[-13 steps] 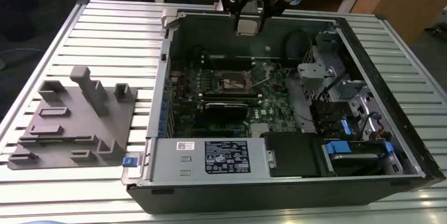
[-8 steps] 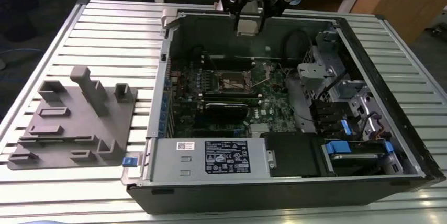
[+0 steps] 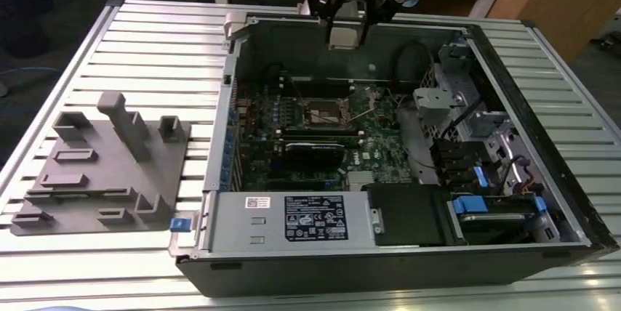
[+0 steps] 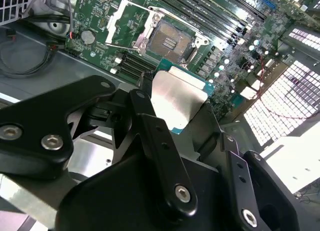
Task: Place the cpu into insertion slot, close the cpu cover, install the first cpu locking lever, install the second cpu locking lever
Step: 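Place the cpu into insertion slot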
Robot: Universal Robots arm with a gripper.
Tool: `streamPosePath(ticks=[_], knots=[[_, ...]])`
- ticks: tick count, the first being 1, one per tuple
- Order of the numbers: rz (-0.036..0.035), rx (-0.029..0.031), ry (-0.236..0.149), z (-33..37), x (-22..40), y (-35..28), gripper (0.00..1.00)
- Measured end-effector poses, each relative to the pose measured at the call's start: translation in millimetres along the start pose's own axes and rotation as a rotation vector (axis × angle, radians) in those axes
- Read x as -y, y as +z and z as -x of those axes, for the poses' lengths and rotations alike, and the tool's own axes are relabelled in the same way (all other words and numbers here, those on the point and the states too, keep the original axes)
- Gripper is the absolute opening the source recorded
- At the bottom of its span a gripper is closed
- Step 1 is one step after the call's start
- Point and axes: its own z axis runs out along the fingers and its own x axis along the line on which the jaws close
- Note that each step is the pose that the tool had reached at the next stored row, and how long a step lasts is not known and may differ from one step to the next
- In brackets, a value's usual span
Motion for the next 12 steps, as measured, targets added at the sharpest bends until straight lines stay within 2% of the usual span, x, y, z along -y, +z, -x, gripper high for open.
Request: streamPosePath(ticks=[12], knots=[[-0.0012, 0.0007, -0.002, -0.2, 1.8, 20.1, 0.54]])
